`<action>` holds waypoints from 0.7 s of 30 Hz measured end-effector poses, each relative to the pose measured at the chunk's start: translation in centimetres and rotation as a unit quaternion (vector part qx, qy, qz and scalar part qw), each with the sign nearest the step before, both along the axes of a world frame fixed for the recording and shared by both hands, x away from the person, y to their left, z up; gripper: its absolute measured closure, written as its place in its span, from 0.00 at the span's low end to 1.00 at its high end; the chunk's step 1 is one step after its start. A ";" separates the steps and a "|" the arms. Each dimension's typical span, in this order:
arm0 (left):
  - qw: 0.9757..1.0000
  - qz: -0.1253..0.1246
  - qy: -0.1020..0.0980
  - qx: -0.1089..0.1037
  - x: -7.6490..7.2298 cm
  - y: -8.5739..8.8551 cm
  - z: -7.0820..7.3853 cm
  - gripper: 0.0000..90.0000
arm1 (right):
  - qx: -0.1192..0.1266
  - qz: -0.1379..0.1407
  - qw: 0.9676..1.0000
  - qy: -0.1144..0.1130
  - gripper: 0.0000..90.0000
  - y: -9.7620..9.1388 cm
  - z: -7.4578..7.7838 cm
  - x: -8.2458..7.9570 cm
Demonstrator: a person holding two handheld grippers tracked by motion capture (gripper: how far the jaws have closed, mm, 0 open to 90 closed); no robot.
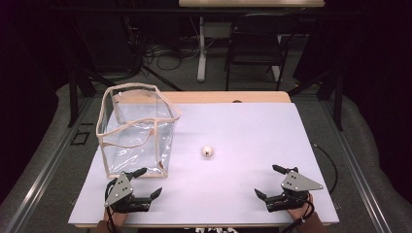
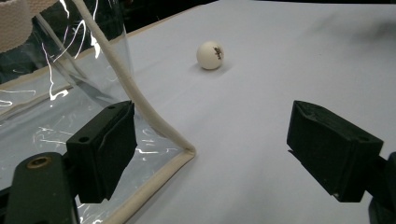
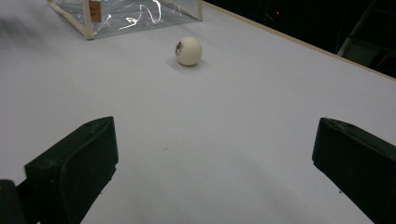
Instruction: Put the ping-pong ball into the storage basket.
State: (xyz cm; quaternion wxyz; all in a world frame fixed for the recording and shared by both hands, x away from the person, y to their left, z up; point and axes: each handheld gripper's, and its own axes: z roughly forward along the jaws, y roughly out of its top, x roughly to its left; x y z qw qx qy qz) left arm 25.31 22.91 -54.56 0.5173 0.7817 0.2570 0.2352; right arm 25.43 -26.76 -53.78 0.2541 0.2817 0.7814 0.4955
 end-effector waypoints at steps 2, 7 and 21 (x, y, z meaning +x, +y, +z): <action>1.000 0.000 0.000 0.000 0.0 0.0 0.0 0.18 | 0.001 0.001 1.000 -0.002 0.00 0.1 0.0 0.0; 1.000 0.001 0.001 0.003 -0.1 0.0 -0.1 0.18 | 0.000 0.001 1.000 -0.001 0.00 0.3 0.1 0.1; 1.000 -0.001 0.001 0.004 -0.3 -0.1 0.0 0.18 | -0.010 0.001 1.000 0.020 0.00 1.8 0.4 1.2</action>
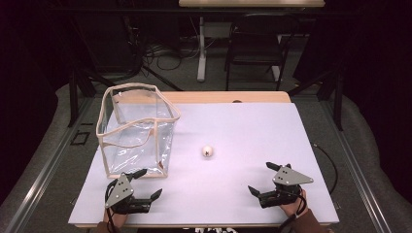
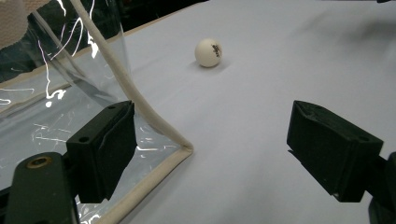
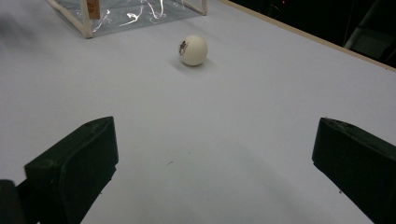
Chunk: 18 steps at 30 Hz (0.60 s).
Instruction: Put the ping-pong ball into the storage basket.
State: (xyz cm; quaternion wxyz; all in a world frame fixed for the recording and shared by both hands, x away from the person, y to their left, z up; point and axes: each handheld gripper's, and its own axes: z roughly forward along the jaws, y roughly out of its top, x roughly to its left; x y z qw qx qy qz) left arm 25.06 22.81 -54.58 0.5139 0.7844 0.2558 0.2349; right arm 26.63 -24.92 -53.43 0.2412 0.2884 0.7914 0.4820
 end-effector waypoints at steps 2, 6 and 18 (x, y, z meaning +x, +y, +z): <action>1.000 -0.001 0.000 0.003 0.0 -0.1 0.0 0.18 | -0.004 -0.001 1.000 0.003 0.00 0.4 0.1 0.3; 1.000 -0.005 0.000 0.005 0.0 -0.1 0.0 0.18 | -0.005 -0.002 1.000 0.010 0.00 0.6 0.2 0.6; 1.000 -0.006 0.000 0.006 0.1 -0.2 -0.1 0.18 | -0.017 0.007 1.000 0.025 0.00 2.0 0.5 1.6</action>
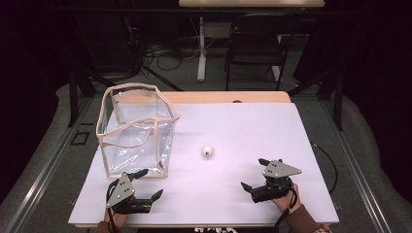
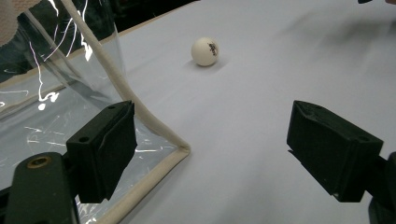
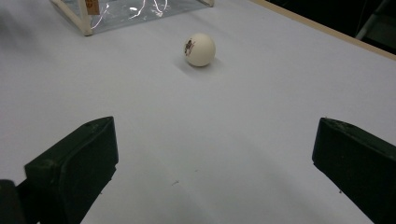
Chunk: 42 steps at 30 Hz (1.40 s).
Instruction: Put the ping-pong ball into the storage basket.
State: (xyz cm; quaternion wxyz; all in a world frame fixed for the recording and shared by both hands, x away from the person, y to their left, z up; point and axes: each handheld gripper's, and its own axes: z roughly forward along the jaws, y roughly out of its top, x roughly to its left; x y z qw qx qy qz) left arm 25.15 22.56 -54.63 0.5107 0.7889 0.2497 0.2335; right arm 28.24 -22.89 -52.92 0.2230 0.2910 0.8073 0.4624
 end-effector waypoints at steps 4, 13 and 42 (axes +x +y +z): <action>1.000 -0.001 0.000 0.003 0.0 -0.1 0.0 0.18 | -0.006 0.005 1.000 0.003 0.00 0.5 0.0 0.4; 1.000 -0.002 -0.001 0.002 0.0 -0.1 0.0 0.18 | -0.006 0.012 1.000 0.012 0.00 1.8 0.4 1.5; 1.000 -0.004 -0.002 0.004 0.0 -0.2 0.0 0.18 | -0.020 0.028 0.999 0.040 0.00 3.9 0.3 3.9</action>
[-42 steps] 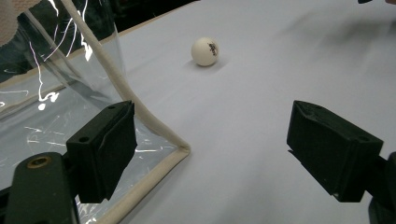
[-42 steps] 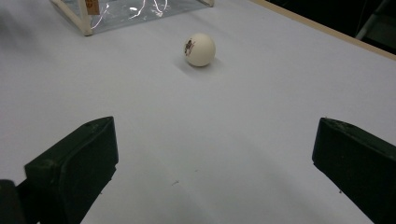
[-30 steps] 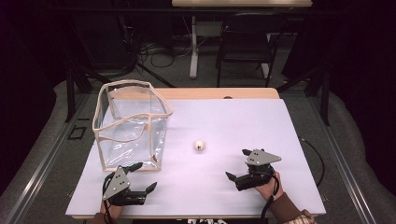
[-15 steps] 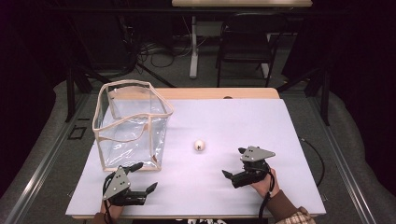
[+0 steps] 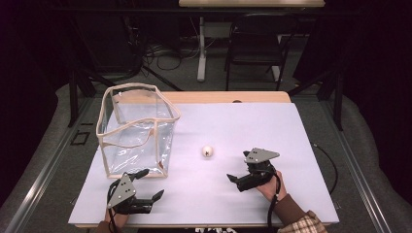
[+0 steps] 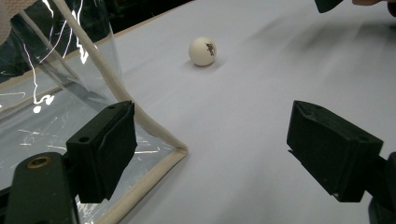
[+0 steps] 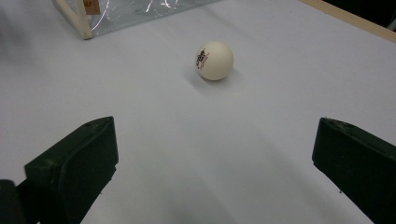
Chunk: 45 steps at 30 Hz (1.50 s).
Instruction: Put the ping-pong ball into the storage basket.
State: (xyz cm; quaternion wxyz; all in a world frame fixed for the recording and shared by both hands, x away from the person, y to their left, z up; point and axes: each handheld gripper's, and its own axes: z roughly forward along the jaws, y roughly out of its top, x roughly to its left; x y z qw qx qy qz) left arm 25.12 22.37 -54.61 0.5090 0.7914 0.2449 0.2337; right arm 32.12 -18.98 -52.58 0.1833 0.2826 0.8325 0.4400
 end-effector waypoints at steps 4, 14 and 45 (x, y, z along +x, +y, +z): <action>1.000 -0.001 0.000 0.001 0.0 0.0 0.0 0.18 | -0.002 0.002 1.000 0.006 0.00 0.4 -0.1 0.5; 1.000 -0.001 0.001 0.002 0.1 -0.1 0.0 0.18 | 0.000 0.005 1.000 0.016 0.00 1.1 -0.3 1.7; 1.000 -0.009 0.003 0.002 0.3 -0.2 0.0 0.18 | -0.010 0.017 0.999 0.030 0.00 3.8 -0.5 3.4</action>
